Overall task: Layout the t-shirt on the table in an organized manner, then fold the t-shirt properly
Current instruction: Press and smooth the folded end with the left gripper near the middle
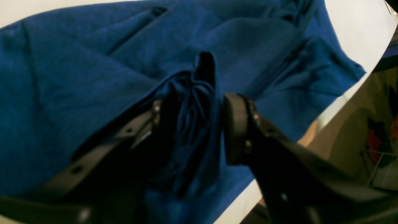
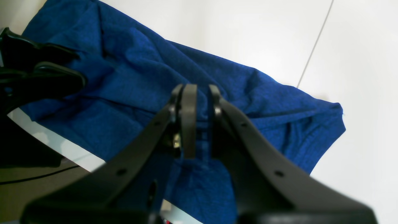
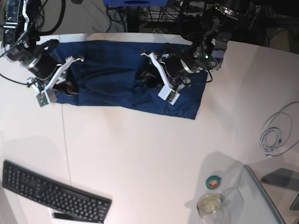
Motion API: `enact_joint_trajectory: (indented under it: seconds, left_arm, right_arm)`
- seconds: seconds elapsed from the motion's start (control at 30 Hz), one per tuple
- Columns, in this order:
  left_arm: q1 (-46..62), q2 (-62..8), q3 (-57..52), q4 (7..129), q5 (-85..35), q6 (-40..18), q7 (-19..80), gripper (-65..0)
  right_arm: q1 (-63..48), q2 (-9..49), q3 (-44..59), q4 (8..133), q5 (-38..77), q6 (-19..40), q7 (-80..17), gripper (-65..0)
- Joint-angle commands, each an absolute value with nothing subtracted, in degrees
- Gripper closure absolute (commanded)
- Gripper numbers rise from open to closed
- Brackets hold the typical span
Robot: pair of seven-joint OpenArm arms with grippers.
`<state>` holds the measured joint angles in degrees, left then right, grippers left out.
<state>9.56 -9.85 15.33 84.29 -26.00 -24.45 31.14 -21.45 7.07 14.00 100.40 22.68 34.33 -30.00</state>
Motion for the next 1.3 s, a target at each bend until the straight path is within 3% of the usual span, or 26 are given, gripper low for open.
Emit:
enact_joint_trajectory:
  seconds: [0.0,0.23,0.3,0.33,0.4,0.43,0.6,0.9,1.27]
  left_arm:
    - [9.19,-9.80,15.34,86.55,-27.21,-24.92,29.93,-28.5]
    - [10.59,-10.07,15.16,93.76,-27.30,-24.92,29.93,-28.3]
    - [11.91,-10.15,13.58,94.99,-26.77,-24.92,29.93,-25.7]
    - [12.44,-10.24,11.47,95.34,-26.77,-24.92,29.93,-20.2]
    - [14.55,-10.24,6.81,95.34,-26.77,-24.92,29.93,-1.5]
    - [15.52,-10.15,4.35,95.16,-26.68,-24.92,29.93,0.0]
    - [16.57,-10.15,-1.71,92.09,-26.59,-24.92,29.67,0.0]
    - [14.81,-9.71,-1.19,86.73,-26.59,-24.92,29.49,0.0]
    - [15.34,-9.89,9.27,87.08,-26.77,-24.92,29.85,0.0]
  right_arm:
    - [-21.05,7.52,14.20,101.23,23.78,34.77,-28.62,-6.3]
    - [-20.26,7.52,14.20,101.14,23.78,34.77,-28.62,-6.3]
    - [-20.26,7.52,14.20,101.14,23.78,34.77,-28.62,-6.3]
    - [-20.26,7.52,14.20,101.14,23.78,34.77,-28.62,-6.3]
    - [-20.26,7.52,14.20,101.14,23.78,34.77,-28.62,-6.3]
    - [-20.26,7.52,14.20,101.14,23.78,34.77,-28.62,-6.3]
    - [-20.26,7.52,14.20,101.14,23.78,34.77,-28.62,-6.3]
    - [-20.26,7.34,14.20,101.14,23.78,34.77,-28.62,-6.3]
    - [-20.62,7.34,14.20,101.05,23.78,34.77,-28.62,-6.3]
